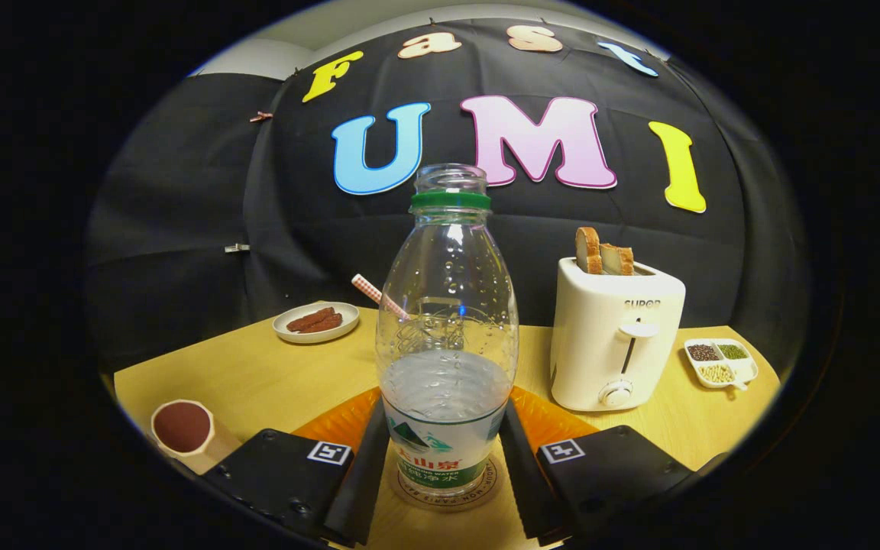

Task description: Take the bottle from table, then pour the juice into the cup, finally place the bottle on the coaster

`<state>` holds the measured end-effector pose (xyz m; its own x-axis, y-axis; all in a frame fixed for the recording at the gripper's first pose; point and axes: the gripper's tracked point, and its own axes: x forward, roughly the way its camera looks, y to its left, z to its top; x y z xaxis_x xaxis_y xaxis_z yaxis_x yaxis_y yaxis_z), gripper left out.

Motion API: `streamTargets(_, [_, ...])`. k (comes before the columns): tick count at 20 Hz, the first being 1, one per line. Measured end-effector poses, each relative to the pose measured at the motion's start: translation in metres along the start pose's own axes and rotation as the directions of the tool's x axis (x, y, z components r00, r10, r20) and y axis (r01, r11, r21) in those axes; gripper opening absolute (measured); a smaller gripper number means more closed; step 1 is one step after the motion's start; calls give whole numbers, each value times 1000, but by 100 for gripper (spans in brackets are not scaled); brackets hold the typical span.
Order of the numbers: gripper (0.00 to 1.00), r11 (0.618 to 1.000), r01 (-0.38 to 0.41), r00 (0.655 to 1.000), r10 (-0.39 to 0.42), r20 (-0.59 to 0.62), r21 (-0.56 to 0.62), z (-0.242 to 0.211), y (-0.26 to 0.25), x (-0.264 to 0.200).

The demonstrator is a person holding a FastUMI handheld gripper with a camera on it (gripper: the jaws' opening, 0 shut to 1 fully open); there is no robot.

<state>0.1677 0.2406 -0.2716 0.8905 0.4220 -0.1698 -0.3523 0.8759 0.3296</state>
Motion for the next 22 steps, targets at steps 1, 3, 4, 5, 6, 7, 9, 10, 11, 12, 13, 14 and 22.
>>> streamTargets(1, [74,1000,-2,1000,2,-9,4,-3,0,1])
streamTargets(3, [75,1000,-6,1000,6,-5,1,-3,1,1])
streamTargets(4, [76,1000,-6,1000,6,-2,-5,-3,0,1])
streamTargets(5, [76,1000,-9,1000,9,1,-9,-3,0,2])
streamTargets(6, [77,1000,-9,1000,9,0,-10,-3,1,2])
streamTargets(7, [78,1000,-6,1000,6,-9,-6,-5,1,3])
streamTargets(9, [79,1000,-16,999,16,-33,16,-12,3,3])
streamTargets(10, [80,1000,-14,999,15,-42,21,-14,2,3])
streamTargets(11, [80,1000,-15,999,17,-50,25,-16,2,3])
streamTargets(12, [83,999,-16,998,18,-56,29,-17,1,4])
streamTargets(13, [86,999,-25,998,27,-62,35,-19,4,3])
streamTargets(14, [93,999,-33,997,36,-66,41,-18,6,0])
streamTargets(22, [98,1000,-17,999,16,-42,-1,13,0,-30])
